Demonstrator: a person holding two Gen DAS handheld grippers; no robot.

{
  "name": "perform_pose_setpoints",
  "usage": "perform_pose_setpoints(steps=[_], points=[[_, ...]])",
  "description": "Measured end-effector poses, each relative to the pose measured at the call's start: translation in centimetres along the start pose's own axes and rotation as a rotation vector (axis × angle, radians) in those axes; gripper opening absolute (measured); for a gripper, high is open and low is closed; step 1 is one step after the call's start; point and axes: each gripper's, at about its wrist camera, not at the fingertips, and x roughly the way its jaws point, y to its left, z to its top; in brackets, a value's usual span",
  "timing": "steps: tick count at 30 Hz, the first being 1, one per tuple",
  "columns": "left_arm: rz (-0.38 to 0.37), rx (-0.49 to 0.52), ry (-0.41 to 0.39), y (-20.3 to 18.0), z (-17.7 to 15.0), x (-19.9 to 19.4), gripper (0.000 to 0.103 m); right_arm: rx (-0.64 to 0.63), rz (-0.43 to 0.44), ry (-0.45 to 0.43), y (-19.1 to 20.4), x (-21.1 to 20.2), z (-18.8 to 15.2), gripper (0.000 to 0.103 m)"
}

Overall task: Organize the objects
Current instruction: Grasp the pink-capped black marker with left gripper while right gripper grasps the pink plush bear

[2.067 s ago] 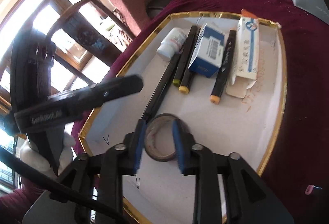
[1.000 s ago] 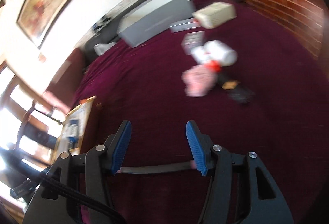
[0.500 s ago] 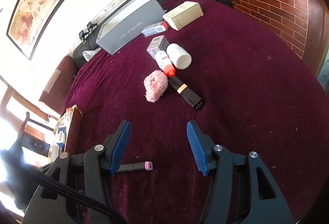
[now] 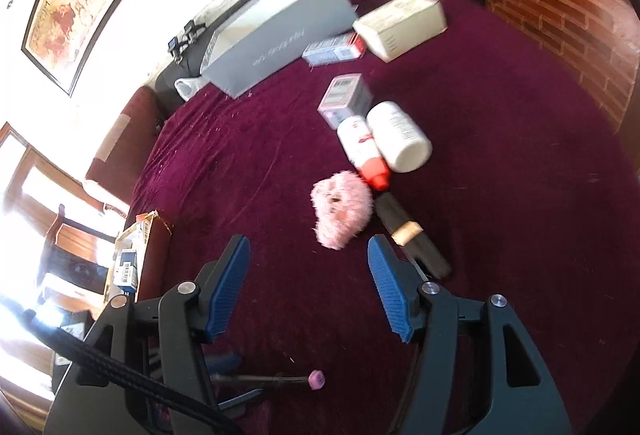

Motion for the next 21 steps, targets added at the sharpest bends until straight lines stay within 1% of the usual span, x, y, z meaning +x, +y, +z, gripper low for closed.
perform_pose_setpoints(steps=[2,4,7,9,11,13,15,16,18,20,21], points=[[-0.008,-0.01,0.004,0.3,-0.6,-0.4,0.028,-0.011,-0.024,0.022,0.3,1.7,0.4,0.06],[-0.012,-0.01,0.006,0.0,-0.9,-0.6,0.028,-0.032,-0.071,0.036,0.6,3.1,0.8,0.06],[-0.013,-0.004,0.002,-0.4,-0.1,0.0,0.029,-0.059,-0.128,0.051,1.2,4.6,1.2,0.06],[-0.005,0.015,-0.005,-1.1,0.3,0.5,0.03,-0.061,-0.147,0.054,1.4,5.1,1.4,0.06],[0.001,0.035,-0.011,-1.9,0.8,0.9,0.037,-0.064,-0.167,0.056,1.5,5.3,1.6,0.06],[0.003,0.066,-0.016,-2.8,1.0,1.3,0.048,-0.069,-0.186,0.064,1.6,5.6,2.1,0.06],[0.02,0.094,-0.024,-3.7,1.0,1.6,0.055,-0.067,-0.21,0.075,1.5,6.0,2.4,0.06],[0.034,0.111,-0.032,-4.2,0.9,1.7,0.057,-0.065,-0.218,0.087,1.5,6.4,2.7,0.06],[0.075,0.146,-0.046,-5.1,0.6,2.0,0.057,-0.067,-0.231,0.114,1.3,7.2,2.9,0.06],[0.113,0.177,-0.047,-5.8,0.2,2.0,0.056,-0.106,-0.265,0.117,1.8,7.6,3.0,0.06],[0.108,0.17,-0.047,-5.7,0.1,1.8,0.049,-0.124,-0.276,0.121,2.0,7.7,3.0,0.06]])
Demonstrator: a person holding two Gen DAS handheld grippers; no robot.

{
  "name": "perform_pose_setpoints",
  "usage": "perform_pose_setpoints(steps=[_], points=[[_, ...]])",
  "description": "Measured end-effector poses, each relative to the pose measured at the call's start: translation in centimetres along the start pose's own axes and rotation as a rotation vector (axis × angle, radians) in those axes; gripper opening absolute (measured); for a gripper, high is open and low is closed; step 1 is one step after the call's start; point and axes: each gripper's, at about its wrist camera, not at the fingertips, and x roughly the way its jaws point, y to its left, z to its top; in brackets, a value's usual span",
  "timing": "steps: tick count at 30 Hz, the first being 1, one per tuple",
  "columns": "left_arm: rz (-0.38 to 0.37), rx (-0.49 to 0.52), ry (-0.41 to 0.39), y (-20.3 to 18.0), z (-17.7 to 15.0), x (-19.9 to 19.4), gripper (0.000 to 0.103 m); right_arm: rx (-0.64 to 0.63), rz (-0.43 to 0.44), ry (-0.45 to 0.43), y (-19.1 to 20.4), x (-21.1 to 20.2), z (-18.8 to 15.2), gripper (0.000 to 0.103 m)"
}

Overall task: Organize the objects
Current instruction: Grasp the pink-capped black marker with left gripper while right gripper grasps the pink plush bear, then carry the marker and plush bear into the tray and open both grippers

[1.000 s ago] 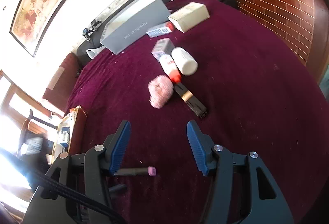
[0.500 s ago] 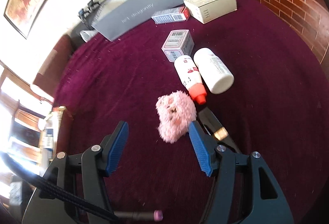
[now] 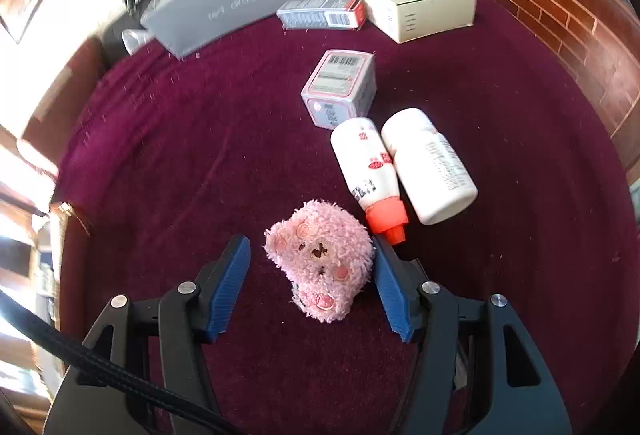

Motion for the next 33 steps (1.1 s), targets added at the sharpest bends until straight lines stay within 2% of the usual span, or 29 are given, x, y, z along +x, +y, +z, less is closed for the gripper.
perform_pose_setpoints(steps=[1,2,3,4,7,13,19,27,33], points=[[-0.001,-0.013,-0.001,0.3,0.0,-0.3,0.029,-0.021,-0.013,0.006,0.4,0.1,-0.1,0.059],[-0.017,-0.036,0.002,0.9,0.0,-0.6,0.022,-0.036,-0.029,0.008,0.6,0.2,-0.1,0.055],[-0.047,-0.063,0.007,1.5,-0.1,-0.7,0.012,-0.053,-0.048,0.013,0.9,0.3,-0.2,0.035],[-0.079,-0.099,0.011,2.2,-0.2,-0.9,0.012,-0.06,-0.054,0.021,1.0,0.4,-0.4,0.032],[-0.098,-0.136,0.002,3.2,-0.9,-1.6,0.011,-0.055,-0.045,-0.005,0.9,-0.2,-0.9,0.027],[-0.161,-0.218,-0.035,4.7,-2.8,-4.0,0.011,-0.061,-0.015,-0.075,1.2,-3.6,-2.4,0.027],[-0.17,-0.269,-0.101,5.0,-4.3,-7.0,0.011,-0.074,0.035,-0.129,2.3,-7.1,-4.2,0.027],[-0.19,-0.32,-0.265,8.2,-5.0,-10.5,0.011,-0.113,0.101,-0.179,5.0,-9.8,-6.3,0.027],[-0.214,-0.367,-0.408,10.3,-6.9,-14.5,0.011,-0.16,0.141,-0.211,7.6,-11.7,-7.3,0.027]])
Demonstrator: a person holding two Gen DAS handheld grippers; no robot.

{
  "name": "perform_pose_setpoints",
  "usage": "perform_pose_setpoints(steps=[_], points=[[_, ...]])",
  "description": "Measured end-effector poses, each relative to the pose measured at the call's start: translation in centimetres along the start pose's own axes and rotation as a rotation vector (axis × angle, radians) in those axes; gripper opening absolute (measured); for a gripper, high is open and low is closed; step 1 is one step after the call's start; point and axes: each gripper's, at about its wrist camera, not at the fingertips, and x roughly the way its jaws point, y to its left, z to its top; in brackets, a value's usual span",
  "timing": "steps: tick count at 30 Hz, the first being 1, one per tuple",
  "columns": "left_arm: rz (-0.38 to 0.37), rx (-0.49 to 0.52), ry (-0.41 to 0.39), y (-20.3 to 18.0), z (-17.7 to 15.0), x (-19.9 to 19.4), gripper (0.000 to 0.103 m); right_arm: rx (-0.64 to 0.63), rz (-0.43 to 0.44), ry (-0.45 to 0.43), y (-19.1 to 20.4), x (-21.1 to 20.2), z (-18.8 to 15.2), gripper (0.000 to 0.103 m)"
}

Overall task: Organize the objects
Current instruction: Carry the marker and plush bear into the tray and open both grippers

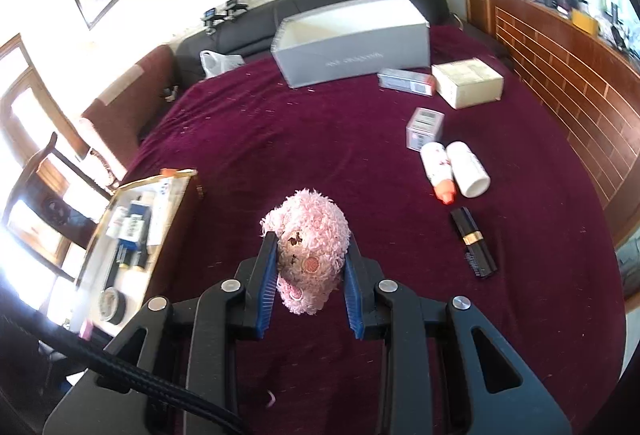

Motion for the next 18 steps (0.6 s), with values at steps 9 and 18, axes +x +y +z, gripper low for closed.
perform_pose_setpoints(steps=[9,18], points=[[0.03,-0.055,-0.14,3.8,0.1,-6.8,0.011,-0.082,0.106,0.004,5.8,-0.6,-0.6,0.027],[0.221,-0.086,-0.258,9.6,-2.1,-17.2,0.012,-0.213,0.253,0.064,12.9,1.0,-2.5,0.027]])
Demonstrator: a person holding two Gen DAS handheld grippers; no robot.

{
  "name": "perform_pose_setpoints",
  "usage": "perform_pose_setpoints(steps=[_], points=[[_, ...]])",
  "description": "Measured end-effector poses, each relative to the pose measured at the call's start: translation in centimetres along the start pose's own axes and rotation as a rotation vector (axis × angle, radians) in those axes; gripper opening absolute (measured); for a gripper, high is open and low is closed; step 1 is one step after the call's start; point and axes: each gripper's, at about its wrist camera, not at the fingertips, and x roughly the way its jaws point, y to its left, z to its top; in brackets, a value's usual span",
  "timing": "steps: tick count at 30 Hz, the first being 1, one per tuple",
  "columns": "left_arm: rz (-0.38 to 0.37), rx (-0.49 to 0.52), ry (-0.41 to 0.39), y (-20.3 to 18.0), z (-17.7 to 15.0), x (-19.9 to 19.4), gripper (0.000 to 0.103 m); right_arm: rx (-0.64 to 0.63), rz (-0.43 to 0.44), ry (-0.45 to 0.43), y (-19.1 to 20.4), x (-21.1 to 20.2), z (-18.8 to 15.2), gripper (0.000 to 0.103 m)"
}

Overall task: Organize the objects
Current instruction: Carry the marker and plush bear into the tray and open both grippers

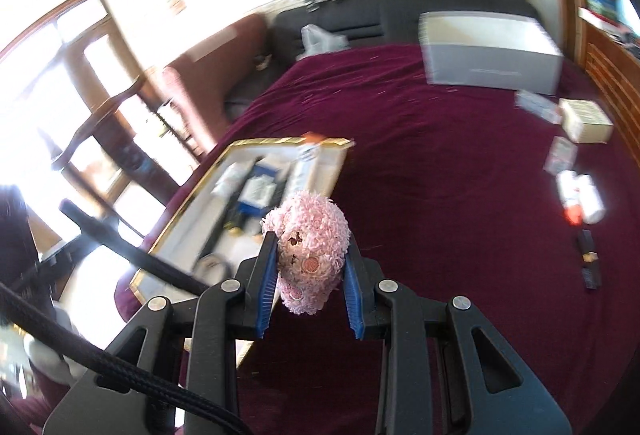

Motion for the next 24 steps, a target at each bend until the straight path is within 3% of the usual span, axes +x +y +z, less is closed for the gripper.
perform_pose_setpoints(steps=[4,9,17,24], points=[[0.118,0.003,0.011,3.4,-0.4,-1.4,0.012,-0.057,0.05,0.072,2.9,2.9,-0.8,0.028],[0.208,-0.007,0.098,7.1,-1.9,-0.9,0.012,-0.115,0.076,0.155,5.5,6.2,-2.2,0.028],[0.26,0.013,0.241,9.2,-2.5,2.1,0.012,-0.182,0.055,0.255,7.9,9.9,-3.9,0.028],[0.268,-0.016,0.287,10.7,-0.8,5.2,0.012,-0.184,0.034,0.276,7.7,11.2,-3.8,0.028]])
